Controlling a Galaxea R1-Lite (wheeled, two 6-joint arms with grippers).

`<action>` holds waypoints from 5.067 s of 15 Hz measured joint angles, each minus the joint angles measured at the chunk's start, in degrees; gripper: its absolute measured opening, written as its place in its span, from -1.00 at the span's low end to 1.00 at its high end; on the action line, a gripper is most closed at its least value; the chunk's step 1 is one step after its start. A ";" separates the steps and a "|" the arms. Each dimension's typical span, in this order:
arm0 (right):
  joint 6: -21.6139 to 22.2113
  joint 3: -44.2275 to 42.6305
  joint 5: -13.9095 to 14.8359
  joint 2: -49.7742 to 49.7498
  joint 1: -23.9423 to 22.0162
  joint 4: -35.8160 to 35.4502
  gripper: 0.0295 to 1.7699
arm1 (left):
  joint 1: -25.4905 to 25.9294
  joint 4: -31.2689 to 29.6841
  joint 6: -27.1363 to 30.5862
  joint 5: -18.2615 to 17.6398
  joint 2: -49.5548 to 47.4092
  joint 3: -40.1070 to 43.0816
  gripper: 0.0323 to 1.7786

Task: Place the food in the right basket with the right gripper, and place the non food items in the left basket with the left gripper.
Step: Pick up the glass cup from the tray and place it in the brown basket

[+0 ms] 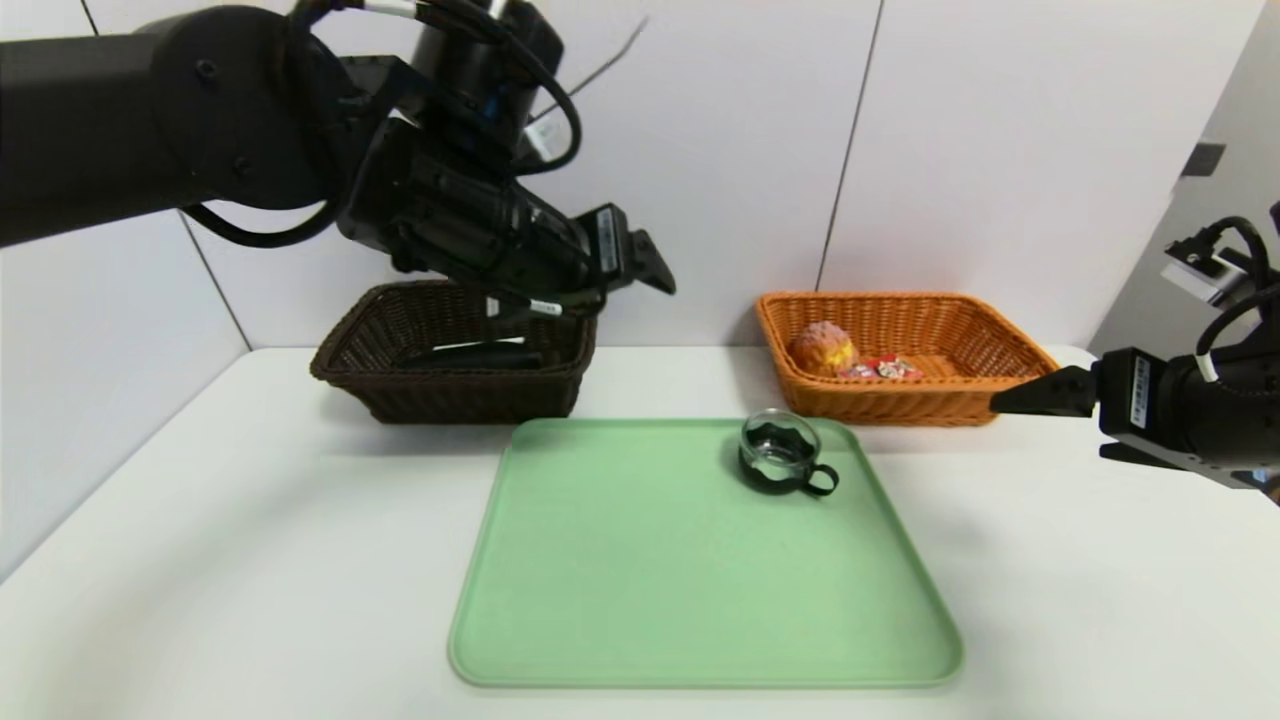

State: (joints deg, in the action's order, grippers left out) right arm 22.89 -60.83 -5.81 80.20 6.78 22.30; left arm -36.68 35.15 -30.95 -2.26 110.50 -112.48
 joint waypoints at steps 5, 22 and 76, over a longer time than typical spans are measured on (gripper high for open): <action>0.09 0.67 -0.09 0.00 -0.02 -0.04 0.93 | -7.55 1.21 -0.24 7.68 5.74 -0.72 0.84; 0.11 3.19 -0.11 -0.94 -0.13 -0.09 0.93 | -10.81 -11.53 6.27 14.82 19.86 -1.52 0.90; 0.00 3.97 -0.02 -3.61 0.05 -0.02 0.93 | -9.92 -15.86 7.61 14.48 23.43 -1.49 -0.94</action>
State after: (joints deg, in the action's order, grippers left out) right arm 22.89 -56.86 -5.84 76.59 6.83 22.27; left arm -46.60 19.29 -23.34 12.23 133.93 -113.97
